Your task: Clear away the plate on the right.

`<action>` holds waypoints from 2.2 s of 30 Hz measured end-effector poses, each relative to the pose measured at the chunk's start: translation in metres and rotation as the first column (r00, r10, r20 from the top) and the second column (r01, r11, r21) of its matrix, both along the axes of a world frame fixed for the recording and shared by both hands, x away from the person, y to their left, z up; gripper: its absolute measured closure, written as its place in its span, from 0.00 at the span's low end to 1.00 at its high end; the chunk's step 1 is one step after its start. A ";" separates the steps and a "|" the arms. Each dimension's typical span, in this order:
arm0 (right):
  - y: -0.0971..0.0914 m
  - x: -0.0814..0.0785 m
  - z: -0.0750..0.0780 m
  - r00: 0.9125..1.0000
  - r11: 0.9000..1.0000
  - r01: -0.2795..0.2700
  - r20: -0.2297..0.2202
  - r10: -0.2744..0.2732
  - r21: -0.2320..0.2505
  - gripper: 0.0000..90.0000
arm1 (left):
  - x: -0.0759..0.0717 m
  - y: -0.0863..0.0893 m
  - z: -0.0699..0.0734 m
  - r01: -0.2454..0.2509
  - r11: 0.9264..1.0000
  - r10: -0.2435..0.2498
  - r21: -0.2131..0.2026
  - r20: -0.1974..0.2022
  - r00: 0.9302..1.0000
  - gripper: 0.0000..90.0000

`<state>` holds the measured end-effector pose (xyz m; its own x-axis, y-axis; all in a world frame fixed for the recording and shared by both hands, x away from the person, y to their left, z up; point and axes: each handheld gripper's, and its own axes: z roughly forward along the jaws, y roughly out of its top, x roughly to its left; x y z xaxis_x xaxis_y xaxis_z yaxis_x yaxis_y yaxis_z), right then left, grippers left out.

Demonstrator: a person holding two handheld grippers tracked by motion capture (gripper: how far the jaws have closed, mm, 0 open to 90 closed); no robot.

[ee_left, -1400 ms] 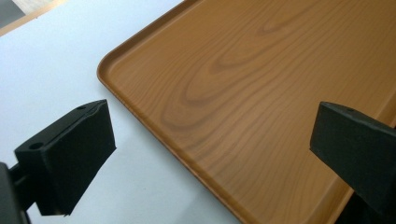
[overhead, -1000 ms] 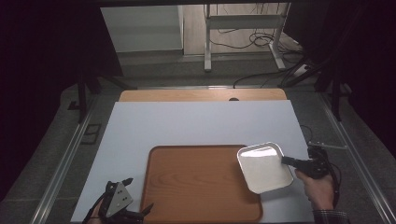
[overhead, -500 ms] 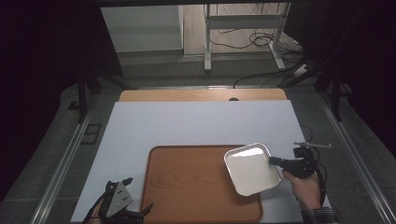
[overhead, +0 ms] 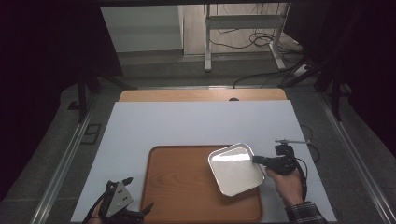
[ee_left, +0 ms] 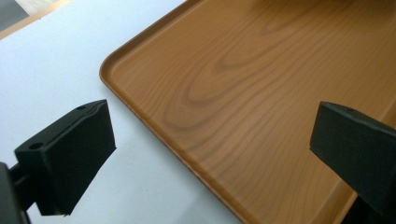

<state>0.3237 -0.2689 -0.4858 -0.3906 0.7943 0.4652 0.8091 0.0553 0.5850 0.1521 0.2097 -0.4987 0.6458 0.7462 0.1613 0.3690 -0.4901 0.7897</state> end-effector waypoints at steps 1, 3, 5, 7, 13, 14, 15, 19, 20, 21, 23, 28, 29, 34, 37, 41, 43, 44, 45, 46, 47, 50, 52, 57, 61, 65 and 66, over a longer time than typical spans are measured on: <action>0.004 0.001 -0.001 1.000 1.000 -0.006 -0.001 0.006 -0.001 0.97 | 0.000 0.000 0.000 0.000 1.000 0.000 0.001 0.001 1.000 0.00; 0.013 0.003 -0.003 1.000 1.000 -0.019 -0.004 0.019 -0.007 0.97 | 0.000 0.000 0.000 0.001 1.000 -0.001 0.002 0.001 1.000 0.00; 0.021 0.004 -0.005 1.000 1.000 -0.028 -0.005 0.028 -0.013 0.97 | 0.000 0.000 0.000 0.001 1.000 -0.001 0.001 0.001 1.000 0.00; 0.029 0.006 -0.007 0.999 0.999 -0.035 -0.007 0.035 -0.017 0.97 | 0.000 0.000 0.000 0.001 1.000 -0.001 0.001 0.001 1.000 0.00; 0.053 0.012 -0.014 0.998 0.998 -0.056 -0.015 0.055 -0.027 0.97 | 0.000 0.000 0.000 0.005 1.000 -0.005 0.007 0.000 1.000 0.00; 0.053 0.012 -0.014 0.998 0.998 -0.056 -0.015 0.055 -0.027 0.97 | 0.000 0.000 0.000 0.005 1.000 -0.005 0.007 0.000 1.000 0.00; 0.057 0.013 -0.015 0.998 0.998 -0.058 -0.017 0.057 -0.026 0.97 | 0.000 0.000 0.000 0.005 1.000 -0.005 0.007 0.000 1.000 0.00; 0.070 0.016 -0.021 0.998 0.997 -0.061 -0.030 0.060 -0.037 0.97 | 0.000 0.000 0.000 0.005 1.000 -0.005 0.013 0.001 1.000 0.00; 0.072 0.017 -0.023 0.998 0.997 -0.060 -0.029 0.059 -0.041 0.97 | 0.000 0.000 0.000 0.006 1.000 -0.006 0.013 0.001 1.000 0.00; 0.075 0.018 -0.024 0.998 0.997 -0.056 -0.028 0.055 -0.046 0.97 | 0.000 0.000 0.000 0.007 1.000 -0.007 0.014 0.001 1.000 0.00; 0.078 0.019 -0.026 0.998 0.998 -0.050 -0.032 0.049 -0.046 0.97 | 0.000 -0.001 0.000 0.008 1.000 -0.008 0.016 0.001 1.000 0.00; 0.085 0.023 -0.032 0.999 0.998 -0.038 -0.040 0.036 -0.051 0.97 | 0.000 -0.001 0.000 0.010 1.000 -0.010 0.020 0.002 1.000 0.00; 0.085 0.024 -0.033 0.999 0.998 -0.039 -0.036 0.037 -0.054 0.97 | 0.000 -0.001 0.000 0.010 1.000 -0.010 0.022 0.002 1.000 0.00; 0.086 0.025 -0.035 0.999 0.997 -0.051 -0.018 0.050 -0.065 0.93 | -0.001 -0.001 0.000 0.015 0.999 -0.015 0.029 0.003 1.000 0.00; 0.085 0.025 -0.034 0.998 0.993 -0.070 -0.001 0.071 -0.091 0.76 | -0.001 -0.001 0.000 0.016 0.999 -0.016 0.032 0.005 1.000 0.00; 0.086 0.023 -0.030 0.994 0.987 -0.101 0.031 0.106 -0.128 0.69 | -0.001 -0.002 0.000 0.015 1.000 -0.015 0.028 0.007 1.000 0.00; 0.085 0.020 -0.027 0.989 0.980 -0.131 0.053 0.140 -0.149 0.67 | -0.001 -0.001 0.000 0.016 1.000 -0.016 0.023 0.006 1.000 0.00; 0.085 0.019 -0.026 0.987 0.978 -0.139 0.062 0.150 -0.155 0.67 | -0.001 -0.001 0.000 0.017 1.000 -0.017 0.019 0.006 1.000 0.00; 0.085 0.017 -0.024 0.984 0.975 -0.149 0.074 0.163 -0.165 0.67 | -0.001 -0.001 0.000 0.017 1.000 -0.017 0.018 0.008 1.000 0.00; 0.085 0.015 -0.022 0.980 0.972 -0.161 0.086 0.177 -0.171 0.67 | -0.001 -0.001 0.001 0.016 1.000 -0.016 0.019 0.010 1.000 0.00; 0.085 0.013 -0.020 0.977 0.969 -0.167 0.100 0.187 -0.180 0.67 | -0.001 -0.001 0.001 0.016 1.000 -0.017 0.019 0.009 1.000 0.00; 0.084 0.007 -0.014 0.967 0.964 -0.187 0.139 0.215 -0.192 0.68 | -0.002 -0.001 0.001 0.017 1.000 -0.017 0.020 0.012 1.000 0.00; 0.084 0.003 -0.010 0.960 0.961 -0.195 0.161 0.228 -0.197 0.66 | -0.002 -0.001 0.000 0.019 1.000 -0.019 0.022 0.012 1.000 0.00; 0.083 -0.005 -0.004 0.941 0.946 -0.240 0.185 0.282 -0.219 0.60 | -0.002 -0.001 0.001 0.021 0.999 -0.021 0.025 0.011 1.000 0.00; 0.085 -0.014 -0.001 0.928 0.935 -0.278 0.191 0.321 -0.221 0.61 | -0.002 -0.002 0.001 0.021 0.999 -0.021 0.025 0.013 1.000 0.00; 0.089 -0.023 0.003 0.915 0.923 -0.313 0.190 0.356 -0.224 0.67 | -0.002 -0.002 0.001 0.023 0.999 -0.023 0.026 0.012 1.000 0.00; 0.090 -0.026 0.004 0.912 0.919 -0.321 0.187 0.366 -0.230 0.69 | -0.002 -0.002 0.001 0.024 0.999 -0.024 0.026 0.012 1.000 0.00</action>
